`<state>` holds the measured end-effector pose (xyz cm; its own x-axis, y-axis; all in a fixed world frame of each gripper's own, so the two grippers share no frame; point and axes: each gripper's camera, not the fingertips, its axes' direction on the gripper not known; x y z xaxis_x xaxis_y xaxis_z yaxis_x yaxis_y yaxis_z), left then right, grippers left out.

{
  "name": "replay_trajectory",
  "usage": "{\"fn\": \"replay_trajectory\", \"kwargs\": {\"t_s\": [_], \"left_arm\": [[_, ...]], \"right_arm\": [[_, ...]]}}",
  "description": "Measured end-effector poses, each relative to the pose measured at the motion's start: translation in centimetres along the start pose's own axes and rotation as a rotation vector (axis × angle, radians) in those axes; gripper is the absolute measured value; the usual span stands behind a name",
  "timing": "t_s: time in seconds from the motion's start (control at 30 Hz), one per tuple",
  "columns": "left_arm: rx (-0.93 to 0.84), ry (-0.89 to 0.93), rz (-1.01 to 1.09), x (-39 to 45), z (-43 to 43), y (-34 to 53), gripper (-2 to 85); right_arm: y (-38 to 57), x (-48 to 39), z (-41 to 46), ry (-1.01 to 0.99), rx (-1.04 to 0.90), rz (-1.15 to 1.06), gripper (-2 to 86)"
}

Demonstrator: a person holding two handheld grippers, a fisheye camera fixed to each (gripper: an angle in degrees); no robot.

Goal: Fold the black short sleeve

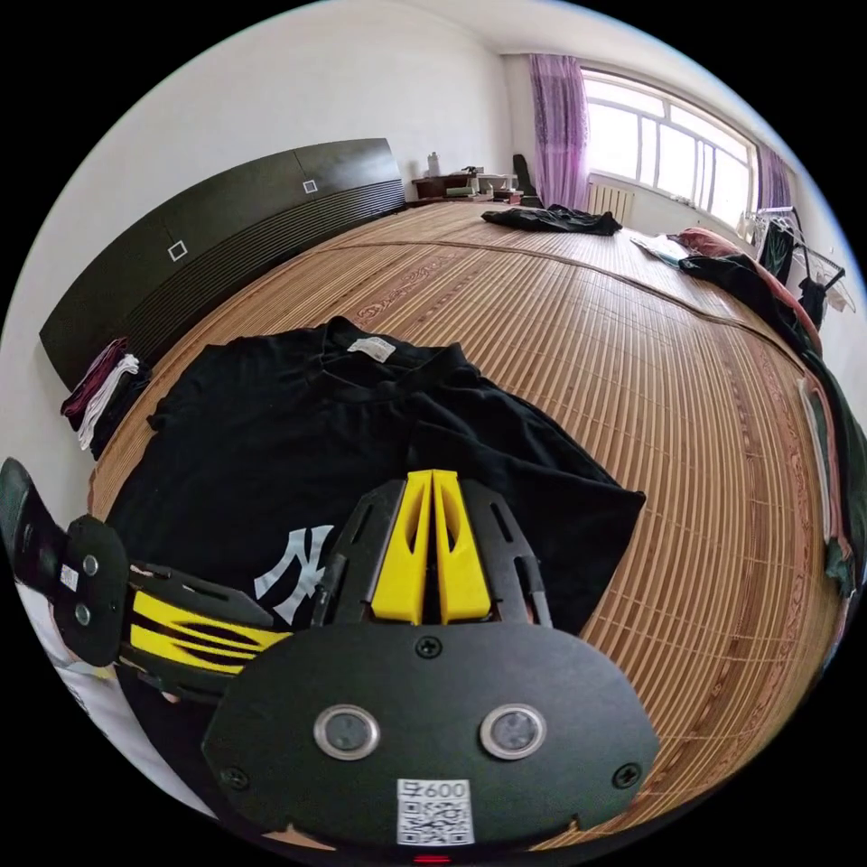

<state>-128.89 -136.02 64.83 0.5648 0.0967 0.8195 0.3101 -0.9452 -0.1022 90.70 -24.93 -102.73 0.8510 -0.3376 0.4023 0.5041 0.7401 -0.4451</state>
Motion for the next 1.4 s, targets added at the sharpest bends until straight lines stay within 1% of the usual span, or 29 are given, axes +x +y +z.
{"fn": "replay_trajectory", "kwargs": {"t_s": [0.07, 0.13, 0.2, 0.27, 0.3, 0.33, 0.37, 0.43, 0.5, 0.57, 0.63, 0.67, 0.7, 0.73, 0.77, 0.8, 0.87, 0.9, 0.93, 1.0, 1.1, 1.2, 1.27, 1.3, 1.33, 1.37, 1.4], "left_arm": [[-0.022, -0.098, -0.032, 0.0, -0.7, 0.5, 0.1], [-0.041, -0.111, -0.115, -0.7, -1.4, 0.8, 0.1], [0.006, -0.145, -0.142, 0.1, -2.5, 0.9, 0.0], [0.131, -0.031, -0.102, 3.2, -3.5, 0.5, 0.0], [0.147, -0.012, -0.083, 4.2, -3.4, 0.1, 0.1], [0.136, -0.017, -0.052, 6.1, -2.5, -0.9, 0.1], [0.071, -0.035, -0.018, 7.5, -0.6, -2.0, 0.2], [-0.006, -0.074, -0.027, 8.1, 2.4, -2.5, 0.3], [0.012, -0.067, -0.041, 8.1, 2.2, -2.5, 0.4], [0.009, -0.02, -0.065, 7.2, 2.3, -2.8, 0.5], [0.016, 0.021, -0.084, 6.5, 2.3, -2.8, 0.6], [0.017, 0.036, -0.091, 6.2, 2.3, -3.0, 0.6], [0.018, 0.039, -0.092, 6.1, 2.2, -3.1, 0.6], [0.021, 0.036, -0.093, 6.2, 2.1, -3.3, 0.6], [0.024, 0.03, -0.094, 6.3, 2.0, -3.5, 0.6], [0.024, 0.029, -0.096, 6.3, 1.9, -3.6, 0.6], [0.031, 0.05, -0.107, 5.8, 1.5, -4.0, 0.5], [0.037, 0.072, -0.113, 5.3, 1.3, -4.1, 0.4], [0.037, 0.139, -0.134, 4.0, 0.8, -4.1, 0.3], [0.014, 0.199, -0.171, 1.5, 0.0, -3.4, 0.2], [0.0, 0.224, -0.191, -2.6, -2.1, -1.1, 0.2], [0.004, 0.168, -0.284, -6.7, -5.6, -1.1, 0.1], [0.105, 0.226, -0.292, -8.7, -8.8, -4.4, 0.1], [0.122, 0.24, -0.288, -9.0, -9.2, -5.7, 0.1], [0.13, 0.231, -0.263, -9.2, -9.7, -8.8, 0.1], [0.117, 0.178, -0.22, -9.3, -9.4, -12.4, 0.1], [0.104, 0.147, -0.201, -9.3, -9.0, -14.0, 0.2]], "right_arm": [[0.0, -0.1, 0.0, 0.029, 0.003, -0.019, -0.9], [0.1, 0.1, 0.0, 0.039, 0.006, -0.026, -0.9], [0.1, 0.9, -0.1, 0.026, 0.007, -0.018, -0.9], [0.0, 2.7, -0.2, -0.018, 0.008, 0.009, -0.9], [0.0, 3.1, -0.3, -0.028, 0.008, 0.016, -0.9], [0.0, 3.9, -0.3, -0.048, 0.008, 0.028, -0.9], [0.0, 4.6, -0.4, -0.062, 0.008, 0.036, -0.9], [0.2, 5.4, -0.6, -0.074, 0.02, 0.04, -0.9], [0.4, 6.9, -2.4, -0.11, 0.066, 0.076, -0.9], [2.4, 9.9, -8.7, -0.212, 0.237, 0.159, -0.9], [4.8, 10.7, -14.3, -0.262, 0.31, 0.16, -0.9], [6.3, 10.3, -17.0, -0.253, 0.284, 0.137, -0.9], [6.9, 10.0, -17.8, -0.237, 0.243, 0.126, -0.9], [8.2, 9.0, -18.5, -0.195, 0.144, 0.103, -0.9], [9.7, 8.1, -18.0, -0.155, 0.049, 0.089, -0.9], [10.4, 7.6, -17.4, -0.136, 0.012, 0.081, -0.9], [13.1, 7.1, -13.2, -0.076, -0.149, 0.055, -0.8], [13.7, 7.4, -11.9, -0.045, -0.195, 0.062, -0.8], [15.0, 8.2, -12.1, -0.057, -0.12, 0.071, -0.8], [16.4, 10.3, -12.4, -0.12, -0.066, 0.158, -0.8], [17.1, 11.4, -12.3, -0.147, -0.042, 0.183, -0.8], [17.2, 11.1, -12.2, -0.124, -0.04, 0.166, -0.8], [17.4, 10.3, -12.0, -0.081, -0.034, 0.135, -0.8], [17.4, 10.0, -12.0, -0.068, -0.034, 0.126, -0.8], [17.5, 9.5, -11.9, -0.043, -0.034, 0.108, -0.8], [17.6, 9.1, -11.7, -0.02, -0.032, 0.091, -0.8], [17.6, 8.9, -11.7, -0.01, -0.03, 0.085, -0.8]]}}
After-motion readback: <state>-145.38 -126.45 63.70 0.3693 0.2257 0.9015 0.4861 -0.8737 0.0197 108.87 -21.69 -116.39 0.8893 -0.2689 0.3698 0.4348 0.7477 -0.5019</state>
